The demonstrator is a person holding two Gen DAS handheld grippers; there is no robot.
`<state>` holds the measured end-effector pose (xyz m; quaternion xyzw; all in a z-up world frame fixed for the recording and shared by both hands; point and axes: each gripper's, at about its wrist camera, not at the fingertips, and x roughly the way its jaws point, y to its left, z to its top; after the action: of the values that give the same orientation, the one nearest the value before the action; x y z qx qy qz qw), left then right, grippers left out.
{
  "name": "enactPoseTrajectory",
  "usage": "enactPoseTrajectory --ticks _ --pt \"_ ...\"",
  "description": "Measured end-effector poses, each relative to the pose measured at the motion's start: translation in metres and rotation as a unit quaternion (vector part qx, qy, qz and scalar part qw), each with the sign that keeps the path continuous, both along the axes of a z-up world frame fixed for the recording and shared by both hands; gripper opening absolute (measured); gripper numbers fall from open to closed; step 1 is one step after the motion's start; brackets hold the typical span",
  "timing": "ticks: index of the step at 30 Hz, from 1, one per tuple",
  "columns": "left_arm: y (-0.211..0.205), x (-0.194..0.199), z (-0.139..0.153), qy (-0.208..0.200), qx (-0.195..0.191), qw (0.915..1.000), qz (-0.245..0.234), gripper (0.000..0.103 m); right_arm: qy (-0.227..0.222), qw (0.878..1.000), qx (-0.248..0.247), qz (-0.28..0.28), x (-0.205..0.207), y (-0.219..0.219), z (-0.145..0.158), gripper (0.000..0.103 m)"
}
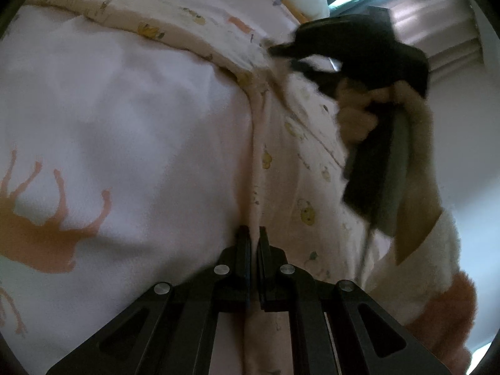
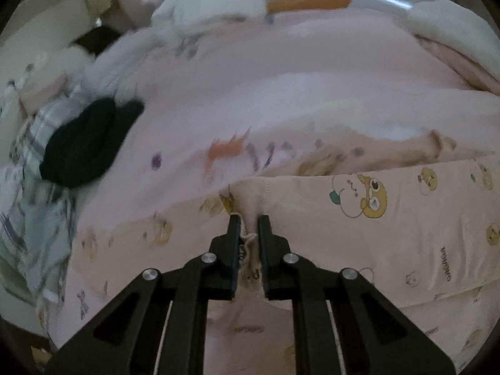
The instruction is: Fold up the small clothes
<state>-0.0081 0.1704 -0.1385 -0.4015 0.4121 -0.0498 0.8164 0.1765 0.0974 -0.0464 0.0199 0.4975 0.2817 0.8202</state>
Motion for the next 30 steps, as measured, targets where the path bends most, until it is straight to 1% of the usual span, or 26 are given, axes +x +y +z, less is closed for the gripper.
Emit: enactPoseTrajectory --ticks 2,3,5,6,7,8,10,11,13,15,16,19,20,22,24,25,26,27,28,29,30 --pt "0.002 -0.002 -0.002 0.000 -0.011 0.9999 0.002 0.008 0.025 0.999 -0.032 0.022 -0.003 0.014 -0.024 0.018" --pt "0.003 -0.003 -0.002 0.000 -0.015 0.9999 0.002 0.008 0.033 0.999 -0.037 0.021 -0.004 0.014 -0.034 0.020" --pt "0.004 -0.004 -0.002 0.001 -0.016 0.9999 0.002 0.008 0.017 0.999 -0.025 0.018 -0.008 0.014 -0.035 0.028" --pt "0.004 -0.003 -0.002 0.000 -0.016 0.9999 0.002 0.007 0.026 0.999 -0.012 0.023 -0.008 0.014 -0.034 0.043" --pt "0.003 -0.004 -0.002 0.000 -0.014 0.9999 0.002 0.007 0.047 0.998 0.007 0.035 -0.007 0.013 -0.031 0.054" --pt "0.005 -0.002 -0.001 0.000 -0.014 0.9999 0.001 0.007 0.065 0.997 0.024 0.045 -0.005 0.010 -0.026 0.056" --pt "0.004 -0.003 -0.002 0.000 -0.016 0.9999 0.002 0.008 0.075 0.994 0.042 0.060 -0.005 0.004 -0.010 0.054" --pt "0.005 -0.004 -0.002 -0.001 -0.018 0.9998 0.003 0.008 0.065 0.995 0.045 0.063 -0.007 -0.002 0.000 0.055" --pt "0.008 -0.007 -0.002 -0.004 -0.021 0.9998 0.005 0.008 0.030 0.997 0.041 0.057 -0.010 -0.020 0.018 0.061" --pt "0.008 -0.011 -0.002 -0.006 -0.021 0.9997 0.006 0.008 -0.003 0.999 0.031 0.039 -0.008 -0.043 0.028 0.062" --pt "0.009 -0.012 -0.002 -0.007 -0.021 0.9997 0.007 0.008 -0.014 1.000 0.012 0.021 -0.004 -0.058 0.030 0.062" --pt "0.007 -0.015 -0.002 -0.008 -0.018 0.9997 0.013 0.008 -0.030 0.998 -0.044 -0.042 0.016 -0.102 0.018 0.059" --pt "0.008 -0.014 -0.002 -0.008 -0.016 0.9997 0.016 0.008 -0.027 0.995 -0.061 -0.071 0.022 -0.123 0.011 0.059" --pt "0.007 -0.011 0.002 -0.009 -0.007 0.9997 0.023 0.008 -0.005 0.990 -0.075 -0.121 0.036 -0.171 -0.005 0.059" --pt "0.007 -0.012 0.003 -0.010 -0.007 0.9995 0.029 0.008 -0.002 0.984 -0.103 -0.147 0.044 -0.203 -0.017 0.057" --pt "0.009 -0.012 0.003 -0.011 -0.016 0.9991 0.037 0.008 -0.006 0.979 -0.136 -0.151 0.047 -0.218 -0.026 0.055" --pt "0.011 -0.013 0.001 -0.012 -0.023 0.9988 0.041 0.008 -0.003 0.973 -0.171 -0.156 0.050 -0.232 -0.037 0.056" --pt "0.014 -0.014 0.000 -0.013 -0.035 0.9982 0.048 0.008 -0.002 0.971 -0.179 -0.161 0.052 -0.245 -0.043 0.059" --pt "0.016 -0.015 -0.001 -0.013 -0.043 0.9975 0.054 0.008 -0.006 0.977 -0.139 -0.161 0.050 -0.263 -0.043 0.059" --pt "0.018 -0.015 -0.001 -0.012 -0.046 0.9971 0.059 0.008 -0.002 0.980 -0.118 -0.163 0.049 -0.273 -0.041 0.059" --pt "0.019 -0.014 0.000 -0.008 -0.045 0.9971 0.062 0.008 0.002 0.980 -0.107 -0.166 0.049 -0.279 -0.040 0.059"
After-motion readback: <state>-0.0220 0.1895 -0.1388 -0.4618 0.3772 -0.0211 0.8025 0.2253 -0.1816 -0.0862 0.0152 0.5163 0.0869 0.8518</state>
